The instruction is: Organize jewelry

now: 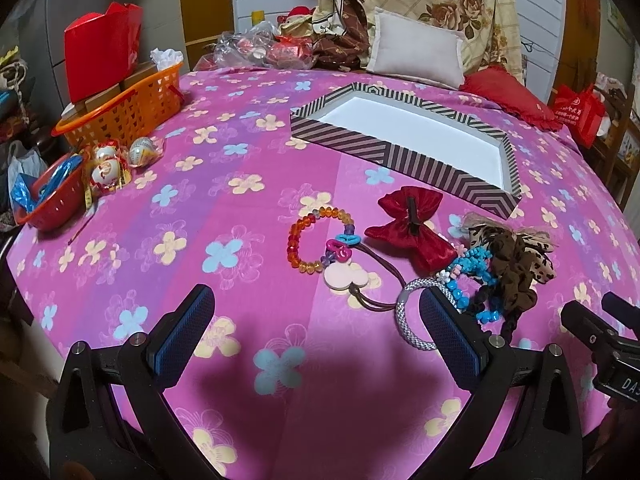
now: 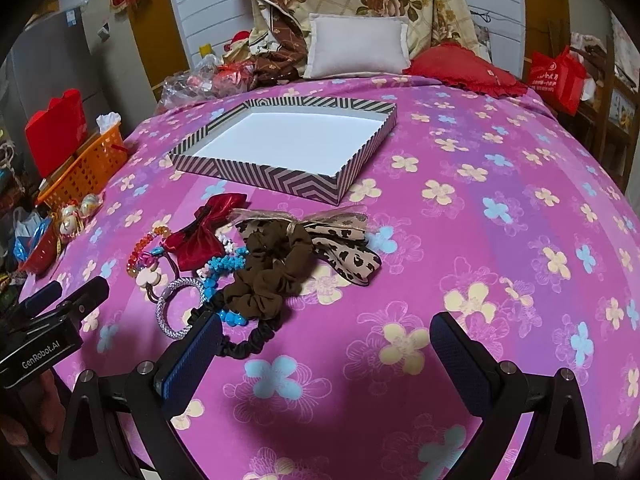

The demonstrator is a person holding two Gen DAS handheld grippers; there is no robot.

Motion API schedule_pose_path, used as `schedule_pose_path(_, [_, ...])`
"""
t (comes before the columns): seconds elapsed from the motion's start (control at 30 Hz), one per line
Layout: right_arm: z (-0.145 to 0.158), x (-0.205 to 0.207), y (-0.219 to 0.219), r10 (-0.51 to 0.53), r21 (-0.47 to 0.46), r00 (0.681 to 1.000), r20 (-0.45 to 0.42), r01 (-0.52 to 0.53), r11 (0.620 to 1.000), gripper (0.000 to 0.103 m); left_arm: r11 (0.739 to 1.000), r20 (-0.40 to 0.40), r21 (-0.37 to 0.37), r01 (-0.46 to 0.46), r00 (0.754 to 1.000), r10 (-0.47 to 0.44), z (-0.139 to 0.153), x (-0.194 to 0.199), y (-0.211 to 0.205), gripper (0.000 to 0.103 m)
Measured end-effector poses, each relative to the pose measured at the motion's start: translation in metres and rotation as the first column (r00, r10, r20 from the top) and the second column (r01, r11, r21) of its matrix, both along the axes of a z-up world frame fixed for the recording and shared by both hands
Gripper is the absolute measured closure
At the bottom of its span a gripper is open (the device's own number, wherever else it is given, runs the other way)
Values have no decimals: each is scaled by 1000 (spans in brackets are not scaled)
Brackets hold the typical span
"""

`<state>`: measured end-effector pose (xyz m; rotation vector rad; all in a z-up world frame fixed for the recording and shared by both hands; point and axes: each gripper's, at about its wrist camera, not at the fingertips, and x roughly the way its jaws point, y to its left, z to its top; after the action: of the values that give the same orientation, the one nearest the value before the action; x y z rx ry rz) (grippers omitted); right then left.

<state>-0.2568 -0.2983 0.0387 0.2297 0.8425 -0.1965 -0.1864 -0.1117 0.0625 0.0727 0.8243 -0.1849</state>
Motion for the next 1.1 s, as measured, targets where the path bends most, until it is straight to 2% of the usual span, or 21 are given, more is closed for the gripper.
schedule_pose_path(0.5, [-8, 3, -4, -10, 52, 1000, -18, 11, 999, 0, 1000, -19, 7, -6, 1000, 6, -9, 4, -2, 1])
schedule_pose_path(1.1, [-12, 9, -6, -14, 51, 999, -37, 16, 999, 0, 1000, -41, 1, -16, 999, 16, -14, 8, 1, 1])
